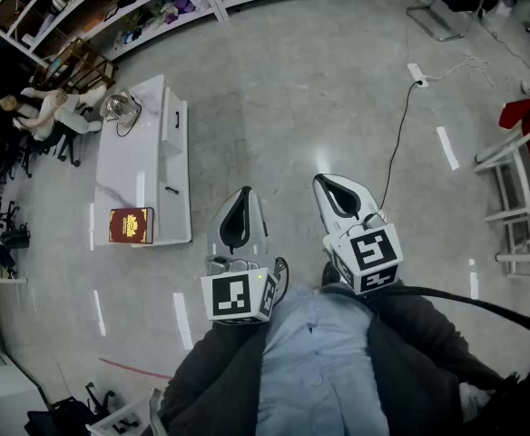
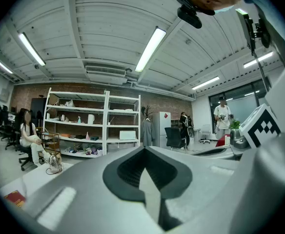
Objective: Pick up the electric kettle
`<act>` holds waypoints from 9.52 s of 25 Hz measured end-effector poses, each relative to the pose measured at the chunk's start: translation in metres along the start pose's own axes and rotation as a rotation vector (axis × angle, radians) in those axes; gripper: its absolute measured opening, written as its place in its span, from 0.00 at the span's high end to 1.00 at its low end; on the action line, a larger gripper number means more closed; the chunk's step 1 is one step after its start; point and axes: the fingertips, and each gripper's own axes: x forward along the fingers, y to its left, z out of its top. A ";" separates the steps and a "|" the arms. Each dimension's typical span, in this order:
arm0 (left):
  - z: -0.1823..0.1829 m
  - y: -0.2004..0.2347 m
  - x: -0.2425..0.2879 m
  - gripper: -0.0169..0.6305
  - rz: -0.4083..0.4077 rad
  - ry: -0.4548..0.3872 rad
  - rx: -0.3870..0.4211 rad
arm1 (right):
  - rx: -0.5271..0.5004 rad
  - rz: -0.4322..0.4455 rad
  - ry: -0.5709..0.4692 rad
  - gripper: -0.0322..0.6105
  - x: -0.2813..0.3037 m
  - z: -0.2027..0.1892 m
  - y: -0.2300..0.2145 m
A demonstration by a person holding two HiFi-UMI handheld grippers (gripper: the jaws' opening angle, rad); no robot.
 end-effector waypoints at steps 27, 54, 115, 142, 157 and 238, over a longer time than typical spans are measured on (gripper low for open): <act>-0.044 0.026 0.087 0.97 -0.008 0.096 -0.095 | 0.079 0.085 0.039 0.91 0.084 -0.015 -0.037; -0.023 0.214 0.242 0.97 -0.020 0.074 -0.145 | 0.030 0.123 0.043 0.91 0.319 0.065 -0.022; -0.031 0.522 0.586 0.97 0.410 0.165 -0.225 | -0.022 0.601 0.191 0.91 0.808 0.157 -0.072; -0.028 0.702 0.471 0.97 1.048 0.150 -0.333 | -0.156 1.116 0.263 0.91 0.940 0.177 0.137; 0.009 0.811 0.543 0.97 1.115 0.142 -0.299 | -0.180 1.243 0.247 0.91 1.048 0.224 0.172; -0.348 0.999 0.341 0.97 1.354 0.219 -0.777 | -0.517 0.984 0.506 0.91 1.216 -0.096 0.329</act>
